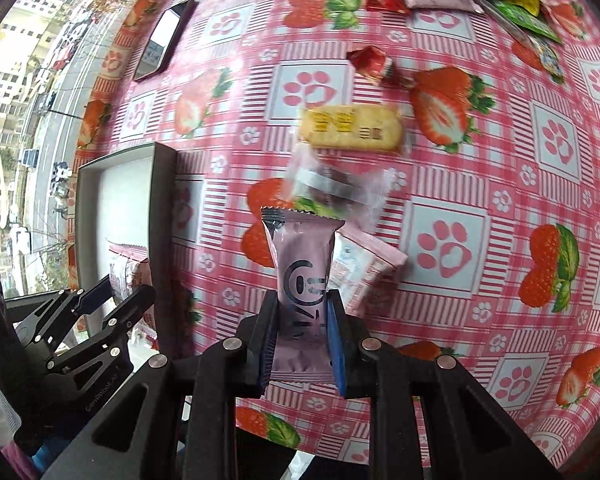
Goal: Organize snacks
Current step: 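Carry both snacks into the white tray and open both tools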
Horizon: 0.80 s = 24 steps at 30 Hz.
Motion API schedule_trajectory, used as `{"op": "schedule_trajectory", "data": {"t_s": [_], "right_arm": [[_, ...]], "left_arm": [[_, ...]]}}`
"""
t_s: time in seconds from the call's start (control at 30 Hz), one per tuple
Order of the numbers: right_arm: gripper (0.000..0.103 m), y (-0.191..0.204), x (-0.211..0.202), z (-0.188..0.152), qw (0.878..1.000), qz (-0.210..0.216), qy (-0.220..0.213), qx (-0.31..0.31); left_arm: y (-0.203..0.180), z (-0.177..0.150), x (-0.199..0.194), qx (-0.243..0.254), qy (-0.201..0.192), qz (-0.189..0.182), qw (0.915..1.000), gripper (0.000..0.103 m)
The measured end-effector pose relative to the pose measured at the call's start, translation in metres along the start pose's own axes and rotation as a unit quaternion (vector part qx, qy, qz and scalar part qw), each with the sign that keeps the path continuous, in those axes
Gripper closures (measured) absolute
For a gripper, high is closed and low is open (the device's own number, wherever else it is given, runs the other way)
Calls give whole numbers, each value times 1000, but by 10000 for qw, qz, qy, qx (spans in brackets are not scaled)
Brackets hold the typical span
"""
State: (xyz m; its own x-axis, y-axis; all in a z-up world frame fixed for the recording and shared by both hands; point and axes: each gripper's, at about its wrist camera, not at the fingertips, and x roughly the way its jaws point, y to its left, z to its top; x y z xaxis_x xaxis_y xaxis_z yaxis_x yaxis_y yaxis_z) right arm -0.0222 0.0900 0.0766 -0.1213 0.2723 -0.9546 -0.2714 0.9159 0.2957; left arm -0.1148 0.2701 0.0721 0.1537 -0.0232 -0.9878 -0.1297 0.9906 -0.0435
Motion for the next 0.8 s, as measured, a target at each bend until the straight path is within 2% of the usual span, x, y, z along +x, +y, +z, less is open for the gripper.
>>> {"op": "schedule_trajectory", "data": {"t_s": [0.27, 0.47, 0.7, 0.8], "right_arm": [[78, 96, 20, 21, 9965, 213, 133, -797], [78, 161, 44, 29, 9903, 274, 288, -1331], [78, 209, 73, 29, 9828, 215, 534, -1757], [78, 222, 84, 27, 9792, 59, 595, -1937]], "left_arm": [[62, -10, -4, -608, -31, 183, 9980, 60], [103, -27, 1, -1035, 90, 285, 9942, 60], [131, -47, 10, -1324, 273, 302, 9904, 59], [136, -52, 14, -1408, 354, 313, 9889, 58]]}}
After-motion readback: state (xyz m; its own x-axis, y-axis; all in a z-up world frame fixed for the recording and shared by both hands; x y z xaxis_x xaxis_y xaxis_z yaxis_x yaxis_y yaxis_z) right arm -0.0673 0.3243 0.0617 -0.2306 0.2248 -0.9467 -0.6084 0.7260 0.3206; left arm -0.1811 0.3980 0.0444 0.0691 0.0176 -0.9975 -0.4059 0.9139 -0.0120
